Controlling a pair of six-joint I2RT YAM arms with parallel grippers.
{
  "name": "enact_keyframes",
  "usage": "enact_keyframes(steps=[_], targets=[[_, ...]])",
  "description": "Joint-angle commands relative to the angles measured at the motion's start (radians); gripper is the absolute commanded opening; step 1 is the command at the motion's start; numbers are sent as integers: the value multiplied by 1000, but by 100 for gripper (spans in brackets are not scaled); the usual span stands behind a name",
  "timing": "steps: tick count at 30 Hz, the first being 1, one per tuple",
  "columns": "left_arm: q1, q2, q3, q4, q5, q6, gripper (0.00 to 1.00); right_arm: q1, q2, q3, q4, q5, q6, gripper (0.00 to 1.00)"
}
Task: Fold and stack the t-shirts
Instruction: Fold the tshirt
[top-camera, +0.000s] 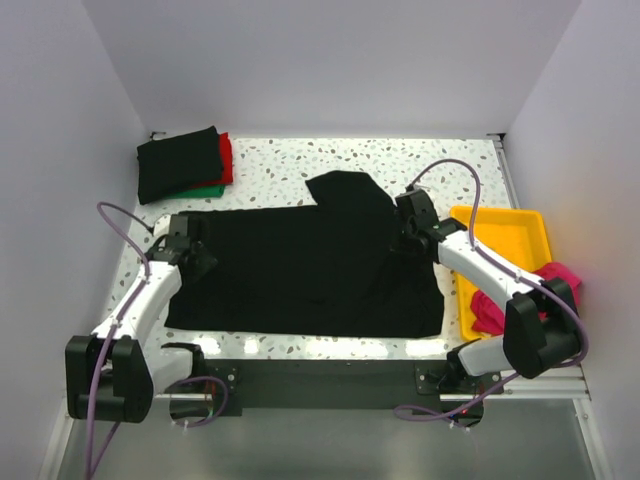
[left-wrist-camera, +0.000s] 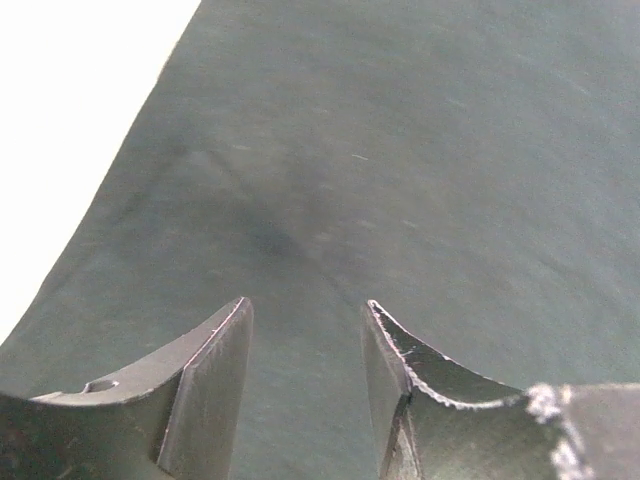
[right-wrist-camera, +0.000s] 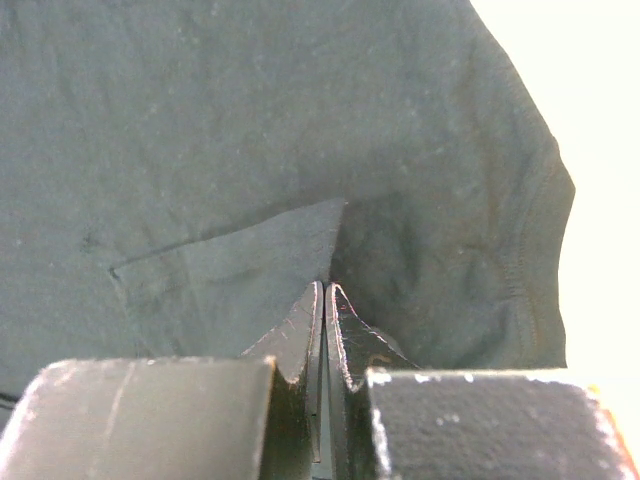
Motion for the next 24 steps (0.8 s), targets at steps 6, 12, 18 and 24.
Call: enact_keyframes(steps=[6, 12, 18, 24], targets=[[164, 126, 103, -57, -111, -22, 49, -1, -32, -45, 67, -58, 8, 0], [177, 238, 192, -67, -130, -34, 48, -1, -12, -45, 96, -112, 7, 0], [176, 295, 202, -91, -129, -83, 43, -1, -3, -44, 104, -130, 5, 0], [176, 311, 177, -76, -137, -111, 41, -1, 5, -48, 114, -140, 3, 0]])
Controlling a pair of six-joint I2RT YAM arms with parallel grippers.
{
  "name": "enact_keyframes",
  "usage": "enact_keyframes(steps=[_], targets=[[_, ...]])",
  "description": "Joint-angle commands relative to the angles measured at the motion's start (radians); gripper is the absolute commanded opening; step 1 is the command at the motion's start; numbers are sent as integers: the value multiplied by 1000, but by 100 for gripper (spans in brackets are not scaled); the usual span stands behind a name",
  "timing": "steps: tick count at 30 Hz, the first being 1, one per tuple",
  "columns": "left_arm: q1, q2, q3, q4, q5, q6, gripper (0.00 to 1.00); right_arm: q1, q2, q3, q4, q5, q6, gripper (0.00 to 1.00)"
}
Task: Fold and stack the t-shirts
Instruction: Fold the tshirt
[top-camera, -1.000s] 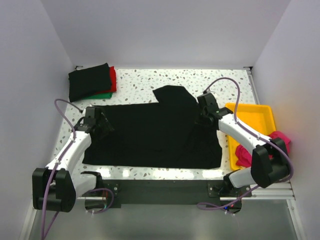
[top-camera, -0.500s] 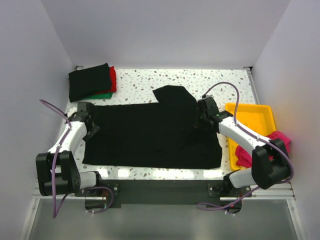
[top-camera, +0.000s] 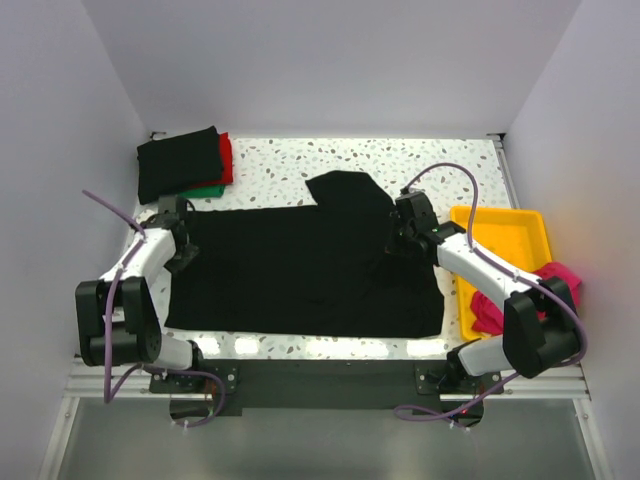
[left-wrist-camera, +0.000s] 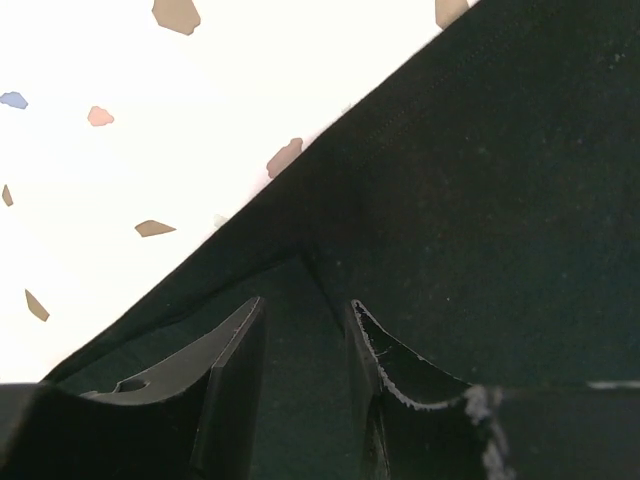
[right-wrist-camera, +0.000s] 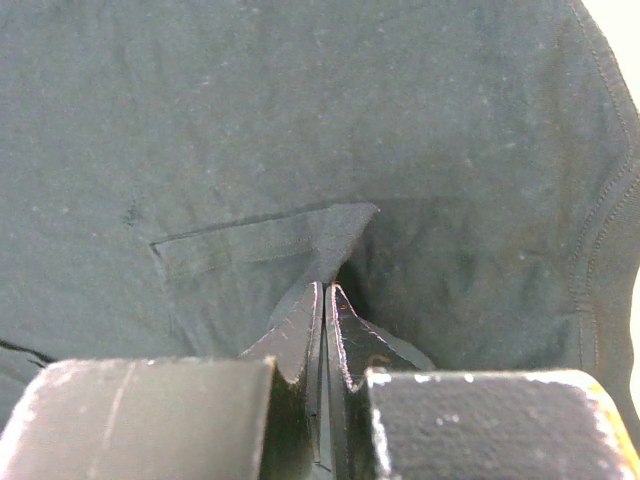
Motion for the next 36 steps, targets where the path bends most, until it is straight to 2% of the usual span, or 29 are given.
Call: enact_keyframes(steps=[1, 10, 19, 28, 33, 36], targets=[[7, 16, -2, -3, -41, -40, 41, -1, 6, -3, 45, -21, -1, 0], [10, 82, 15, 21, -66, -38, 39, -1, 17, -7, 49, -26, -4, 0], [13, 116, 7, 40, -67, -38, 33, -3, 16, -9, 48, -23, -4, 0], [13, 99, 0, 43, -46, -21, 17, -1, 6, -10, 43, -18, -6, 0], [12, 61, -6, 44, -29, 2, 0, -1, -16, -12, 34, -6, -4, 0], [15, 35, -14, 47, -35, 14, 0, -1, -29, -13, 29, 3, 0, 0]])
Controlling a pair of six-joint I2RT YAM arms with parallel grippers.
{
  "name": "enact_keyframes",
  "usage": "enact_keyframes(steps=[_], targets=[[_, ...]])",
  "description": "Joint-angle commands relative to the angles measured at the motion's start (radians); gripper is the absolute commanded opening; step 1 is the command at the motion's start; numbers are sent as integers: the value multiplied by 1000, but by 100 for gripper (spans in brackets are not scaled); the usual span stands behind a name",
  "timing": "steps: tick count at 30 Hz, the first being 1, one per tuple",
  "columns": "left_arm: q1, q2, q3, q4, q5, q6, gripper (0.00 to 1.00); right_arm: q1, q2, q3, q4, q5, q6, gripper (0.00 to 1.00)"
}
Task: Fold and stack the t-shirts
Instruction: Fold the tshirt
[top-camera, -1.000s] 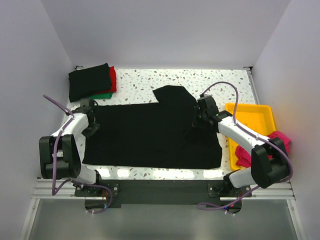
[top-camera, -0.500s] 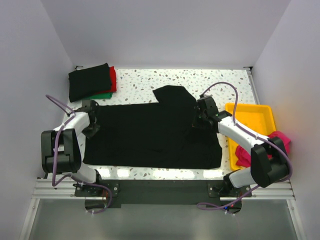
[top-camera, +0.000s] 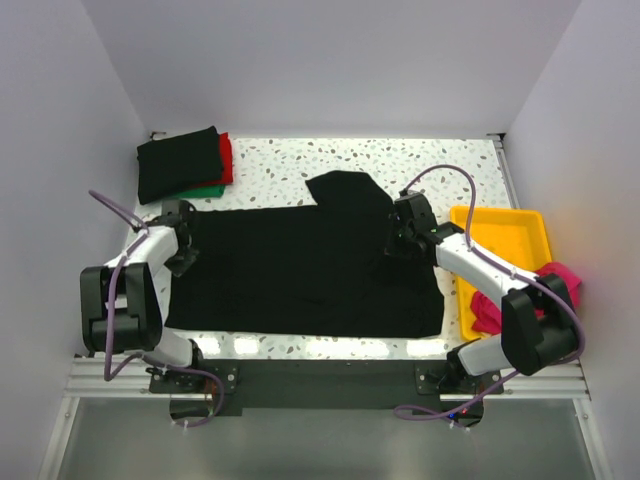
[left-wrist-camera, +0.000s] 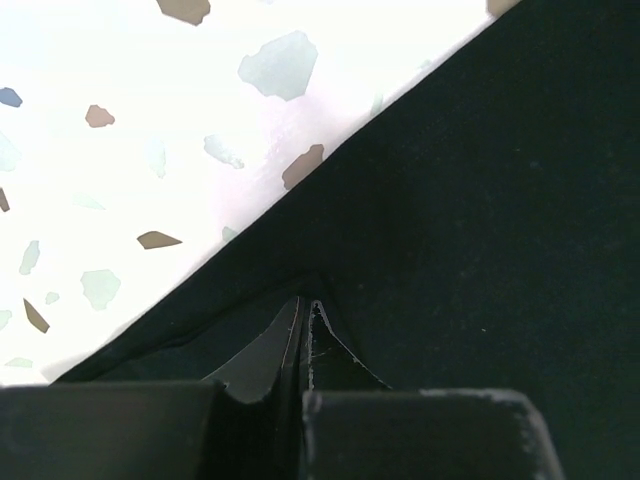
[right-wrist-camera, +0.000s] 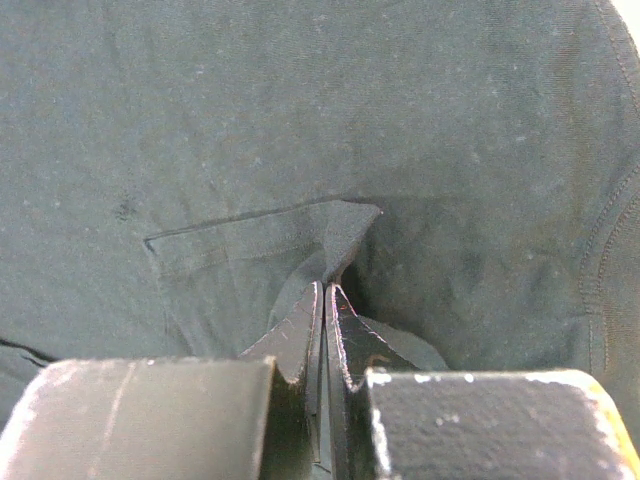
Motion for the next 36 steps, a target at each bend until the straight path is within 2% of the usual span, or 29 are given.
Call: enact_keyframes(steps=[1, 6, 7, 10, 13, 18, 27, 36], targets=[[8, -60, -10, 21, -13, 17, 0, -2, -51, -4, 11, 25, 0, 0], [10, -92, -16, 34, -15, 32, 2, 0, -67, -14, 12, 32, 5, 0], [10, -86, -10, 34, -16, 30, 17, -2, -63, -12, 11, 32, 4, 0], [10, -72, 4, 29, -18, 23, 37, 0, -61, -14, 14, 32, 7, 0], [10, -41, 9, 31, -32, 14, 44, 0, -64, -17, 19, 34, 7, 0], [10, -3, 13, 34, -44, -2, 43, 0, -57, -18, 22, 34, 2, 0], [10, 20, 6, 32, -44, -9, 33, 0, -48, -23, 31, 22, 0, 0], [10, -9, -17, 31, -27, -3, 14, 0, -46, -27, 34, 20, 0, 0]])
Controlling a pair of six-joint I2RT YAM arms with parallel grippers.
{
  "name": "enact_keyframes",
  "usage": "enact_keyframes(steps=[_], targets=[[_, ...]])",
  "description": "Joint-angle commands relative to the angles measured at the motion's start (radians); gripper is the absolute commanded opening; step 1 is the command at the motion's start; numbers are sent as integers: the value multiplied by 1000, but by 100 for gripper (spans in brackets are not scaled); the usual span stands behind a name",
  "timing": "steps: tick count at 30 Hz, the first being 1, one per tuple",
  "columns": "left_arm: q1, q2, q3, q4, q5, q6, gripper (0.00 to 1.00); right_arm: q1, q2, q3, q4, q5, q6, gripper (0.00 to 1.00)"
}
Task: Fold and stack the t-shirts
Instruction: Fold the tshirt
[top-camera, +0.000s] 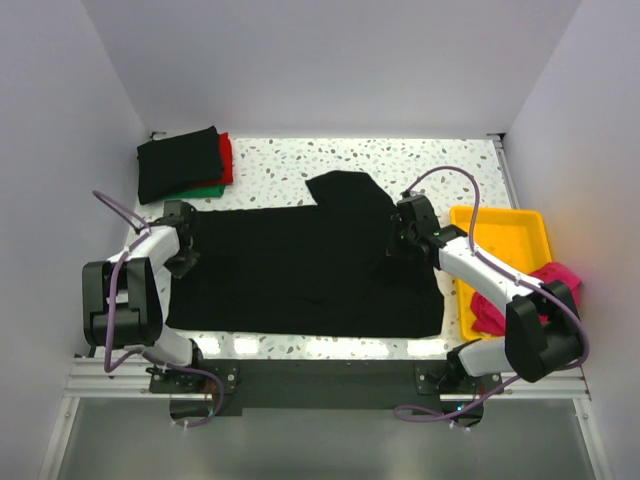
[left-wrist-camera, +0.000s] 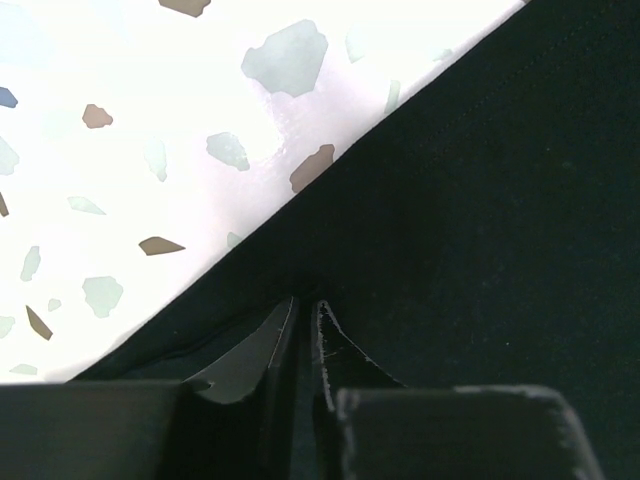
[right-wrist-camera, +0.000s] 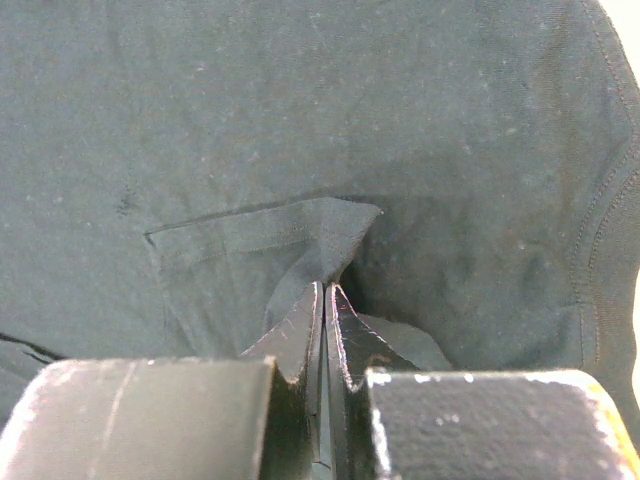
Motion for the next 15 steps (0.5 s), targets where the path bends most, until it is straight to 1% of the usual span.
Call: enact_keyframes(steps=[1, 11, 15], targets=[[10, -36, -4, 14, -15, -18, 13, 0, -9, -6, 34, 13, 0, 0], [10, -107, -11, -18, -7, -6, 2, 0, -26, -9, 30, 28, 0, 0], [10, -128, -34, -8, 5, 3, 0, 0, -57, -10, 17, 53, 8, 0]])
